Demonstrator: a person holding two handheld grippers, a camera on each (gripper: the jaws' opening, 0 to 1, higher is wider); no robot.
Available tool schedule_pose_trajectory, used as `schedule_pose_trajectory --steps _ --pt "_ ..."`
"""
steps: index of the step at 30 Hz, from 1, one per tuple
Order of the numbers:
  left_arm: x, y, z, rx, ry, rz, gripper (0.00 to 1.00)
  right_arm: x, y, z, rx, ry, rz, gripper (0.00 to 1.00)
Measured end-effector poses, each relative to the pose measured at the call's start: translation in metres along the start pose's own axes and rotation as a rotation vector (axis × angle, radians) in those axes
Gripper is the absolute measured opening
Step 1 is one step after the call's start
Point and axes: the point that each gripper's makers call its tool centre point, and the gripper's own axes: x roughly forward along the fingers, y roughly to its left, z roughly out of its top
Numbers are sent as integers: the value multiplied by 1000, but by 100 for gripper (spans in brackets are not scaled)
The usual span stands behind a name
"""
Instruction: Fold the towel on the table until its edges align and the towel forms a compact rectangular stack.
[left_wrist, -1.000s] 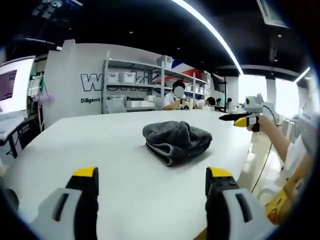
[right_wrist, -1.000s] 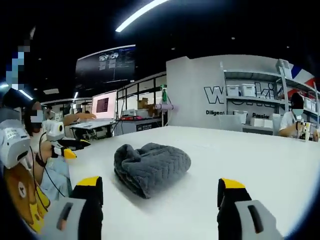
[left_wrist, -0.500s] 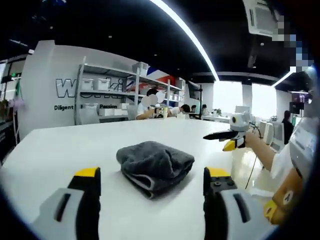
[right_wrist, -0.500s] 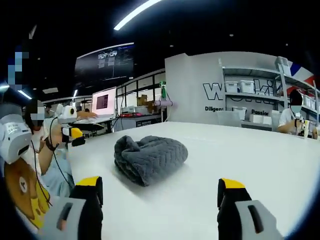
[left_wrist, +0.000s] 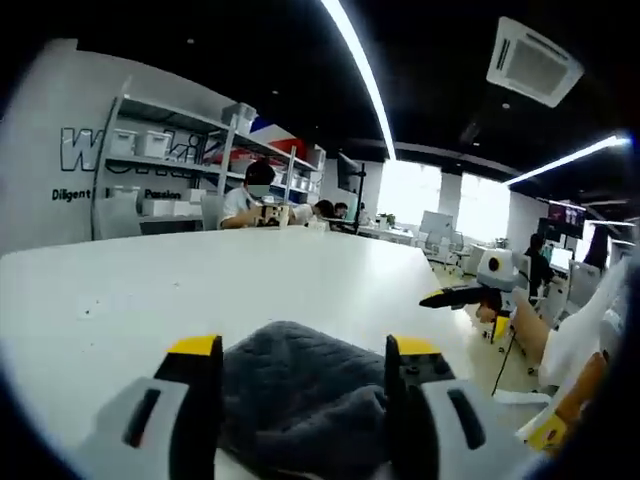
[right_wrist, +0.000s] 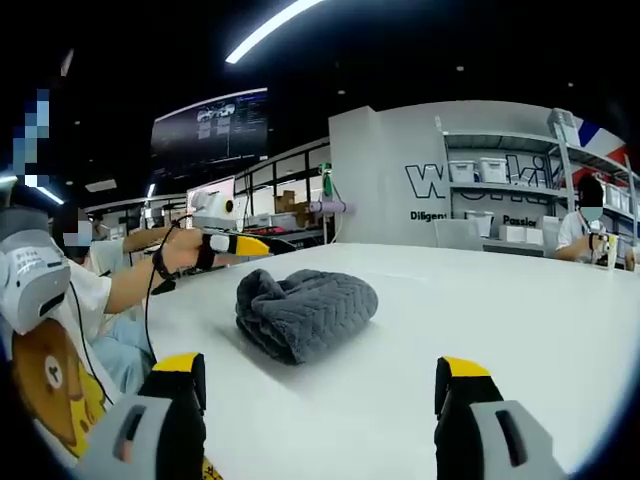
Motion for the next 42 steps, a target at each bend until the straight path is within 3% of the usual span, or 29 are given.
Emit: schedule_pose_trajectory --steps 3,5,7,12,15,22,28,35,42 --pt "15 -4 5 60 -42 -74 60 -2 1 1 -4 0 -3 100" --pt "21 -1 4 70 -49 -84 59 -3 1 1 -3 -1 -2 100" --pt "30 0 -2 156 -24 -117 56 -3 2 1 -2 0 1 100" --pt "43 -7 -23 195 29 -219 52 -1 5 -4 3 13 10 100" --pt "38 -19 -34 181 65 -287 52 -1 8 -5 3 19 20 100" --pt "4 -36 -48 176 75 -396 51 1 5 -5 0 21 14 100" --pt "-9 -30 -74 177 141 -391 58 7 8 -4 -2 25 24 100" --pt "-11 -17 -96 212 158 -372 61 8 11 -6 -10 40 39 100" --pt "-4 -17 -98 235 149 -347 63 9 11 -7 -15 55 40 100"
